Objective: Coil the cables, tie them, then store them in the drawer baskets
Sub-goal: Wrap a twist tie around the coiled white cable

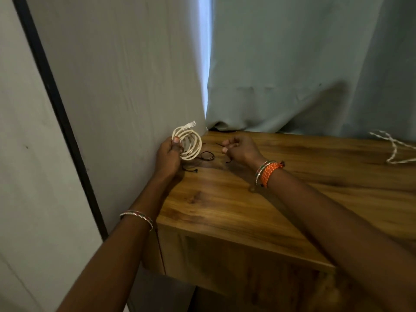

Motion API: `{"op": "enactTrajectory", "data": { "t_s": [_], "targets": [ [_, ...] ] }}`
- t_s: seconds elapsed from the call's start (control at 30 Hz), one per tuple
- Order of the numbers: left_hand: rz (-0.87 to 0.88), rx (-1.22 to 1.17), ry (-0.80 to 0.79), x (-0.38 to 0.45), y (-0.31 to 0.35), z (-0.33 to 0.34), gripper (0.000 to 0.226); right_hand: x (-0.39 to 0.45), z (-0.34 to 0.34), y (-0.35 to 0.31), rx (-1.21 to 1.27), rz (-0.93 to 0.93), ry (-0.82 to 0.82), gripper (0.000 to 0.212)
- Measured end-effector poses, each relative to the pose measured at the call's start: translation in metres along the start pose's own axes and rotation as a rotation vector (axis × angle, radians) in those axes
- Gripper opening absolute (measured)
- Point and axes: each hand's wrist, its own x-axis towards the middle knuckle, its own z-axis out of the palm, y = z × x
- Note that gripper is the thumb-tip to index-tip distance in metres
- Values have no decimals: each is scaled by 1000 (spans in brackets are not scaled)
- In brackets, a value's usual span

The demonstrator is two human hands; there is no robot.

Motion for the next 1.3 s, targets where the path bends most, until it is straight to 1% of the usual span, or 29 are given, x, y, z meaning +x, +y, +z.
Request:
{"op": "enactTrajectory", "data": {
  "t_s": [0.07,0.17,0.27,0.33,0.4,0.47,0.53,0.6,0.67,0.7,0.73,0.8,0.87,0.97,1.07,1.13,1.17,1.2,1.23,1.3],
  "targets": [
    [24,39,12,-1,4,6,34,-3,-23,3,-4,-22,38,14],
    [44,64,-9,-3,19,24,33,-12,-53,9,94,-11,80,12],
    [58,173,-136,-1,32,57,32,-20,-77,14,169,15,140,6],
    [64,324,-216,-3,42,84,36,-23,-89,18,196,37,206,6],
    [97,413,-273,-10,52,114,36,-25,-102,23,137,48,259,9],
    [102,423,-287,-14,59,141,37,-26,-113,26,72,56,262,6],
    [93,414,-297,-17,62,167,39,-25,-122,32,58,59,273,3],
    [88,397,-288,-21,59,189,38,-25,-130,41,-7,19,347,4],
    [83,360,-275,-27,50,203,37,-21,-136,56,-127,-58,437,15],
    [86,344,-271,-28,45,207,38,-19,-139,62,-142,-69,466,22],
    [82,341,-263,-29,39,209,39,-18,-140,69,-138,-64,473,24],
    [69,352,-221,-29,35,205,38,-15,-140,75,-140,-53,483,16],
    [13,329,-137,-29,36,198,40,-19,-134,73,-149,-71,491,12],
    [-85,319,3,-28,41,190,44,-29,-118,63,-133,-151,470,13],
    [-70,301,72,-33,47,184,42,-43,-97,49,-47,-211,417,19],
    [-29,268,80,-37,53,182,41,-49,-84,44,-38,-238,438,27],
    [-11,243,68,-39,55,181,40,-51,-79,42,-46,-235,458,26],
    [-2,217,49,-40,56,182,37,-50,-76,42,-38,-211,479,20],
    [6,194,28,-41,57,183,32,-48,-74,42,-16,-167,506,14],
    [38,138,-12,-43,59,187,21,-41,-74,41,50,-31,586,10]
  ]
}}
